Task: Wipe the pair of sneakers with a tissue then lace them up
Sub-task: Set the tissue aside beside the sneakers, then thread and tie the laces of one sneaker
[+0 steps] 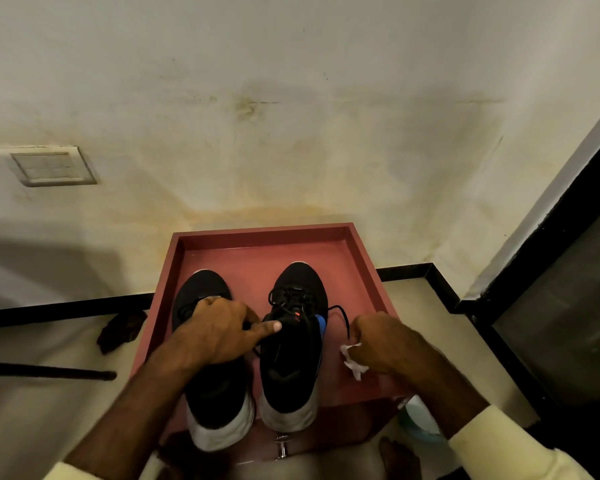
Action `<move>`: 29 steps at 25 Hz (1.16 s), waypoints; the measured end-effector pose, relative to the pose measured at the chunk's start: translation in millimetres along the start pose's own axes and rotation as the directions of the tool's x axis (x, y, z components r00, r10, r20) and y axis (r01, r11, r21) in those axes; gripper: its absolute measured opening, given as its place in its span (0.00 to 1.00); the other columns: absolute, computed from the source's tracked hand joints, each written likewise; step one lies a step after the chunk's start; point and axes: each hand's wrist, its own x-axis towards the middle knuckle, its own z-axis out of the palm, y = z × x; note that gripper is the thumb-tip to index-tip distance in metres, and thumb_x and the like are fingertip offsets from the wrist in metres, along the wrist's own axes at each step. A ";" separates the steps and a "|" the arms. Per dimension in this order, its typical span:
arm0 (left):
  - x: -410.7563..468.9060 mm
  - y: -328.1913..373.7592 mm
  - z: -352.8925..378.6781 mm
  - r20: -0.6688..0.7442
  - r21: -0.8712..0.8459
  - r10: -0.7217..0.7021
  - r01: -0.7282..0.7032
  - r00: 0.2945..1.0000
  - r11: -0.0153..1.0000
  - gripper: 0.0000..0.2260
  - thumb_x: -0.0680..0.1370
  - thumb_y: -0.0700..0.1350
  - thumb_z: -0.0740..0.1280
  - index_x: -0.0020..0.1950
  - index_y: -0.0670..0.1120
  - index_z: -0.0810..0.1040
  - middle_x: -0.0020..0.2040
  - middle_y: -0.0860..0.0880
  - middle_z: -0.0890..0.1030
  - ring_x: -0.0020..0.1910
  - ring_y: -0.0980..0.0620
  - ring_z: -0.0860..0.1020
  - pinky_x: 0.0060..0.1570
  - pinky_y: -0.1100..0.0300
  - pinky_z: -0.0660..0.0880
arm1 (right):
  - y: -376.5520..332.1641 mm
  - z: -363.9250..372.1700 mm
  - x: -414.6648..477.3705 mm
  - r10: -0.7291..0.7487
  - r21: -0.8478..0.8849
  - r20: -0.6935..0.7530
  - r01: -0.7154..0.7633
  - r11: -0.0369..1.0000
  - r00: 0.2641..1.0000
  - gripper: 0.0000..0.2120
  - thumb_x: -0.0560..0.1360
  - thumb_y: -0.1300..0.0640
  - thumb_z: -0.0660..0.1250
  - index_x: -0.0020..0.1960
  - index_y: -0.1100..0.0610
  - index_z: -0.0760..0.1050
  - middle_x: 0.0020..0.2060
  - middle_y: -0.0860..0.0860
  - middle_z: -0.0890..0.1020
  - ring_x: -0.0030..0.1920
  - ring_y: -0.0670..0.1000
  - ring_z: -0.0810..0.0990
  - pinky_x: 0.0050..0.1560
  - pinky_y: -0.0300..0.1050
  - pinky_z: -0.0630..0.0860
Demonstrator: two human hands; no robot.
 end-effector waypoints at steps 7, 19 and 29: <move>-0.9 -11.0 -12.6 -0.026 -0.359 -0.011 0.001 1.000 0.933 0.06 0.78 0.57 0.73 0.45 0.57 0.84 0.42 0.61 0.85 0.46 0.65 0.82 0.54 0.66 0.76 | -11.6 -21.2 7.4 -0.347 0.198 -0.358 0.433 0.879 0.867 0.14 0.77 0.46 0.72 0.62 0.45 0.80 0.58 0.40 0.82 0.59 0.43 0.78 0.61 0.44 0.76; 3.2 -3.5 -3.5 -0.226 -0.482 -0.039 -0.077 0.973 0.873 0.04 0.80 0.55 0.71 0.48 0.56 0.83 0.44 0.62 0.85 0.44 0.64 0.83 0.44 0.76 0.73 | -13.6 -27.1 10.9 -0.399 0.276 -0.253 0.460 0.844 0.882 0.05 0.75 0.44 0.75 0.47 0.44 0.85 0.45 0.39 0.85 0.47 0.40 0.83 0.53 0.48 0.82; 28.3 8.9 1.1 -0.179 -0.414 -0.102 0.019 0.979 0.910 0.05 0.78 0.55 0.73 0.50 0.56 0.85 0.39 0.59 0.84 0.37 0.67 0.80 0.37 0.75 0.70 | -25.2 -24.1 21.8 -0.277 0.373 -0.533 0.516 0.771 0.799 0.04 0.79 0.53 0.72 0.52 0.46 0.84 0.45 0.40 0.83 0.45 0.40 0.82 0.47 0.42 0.83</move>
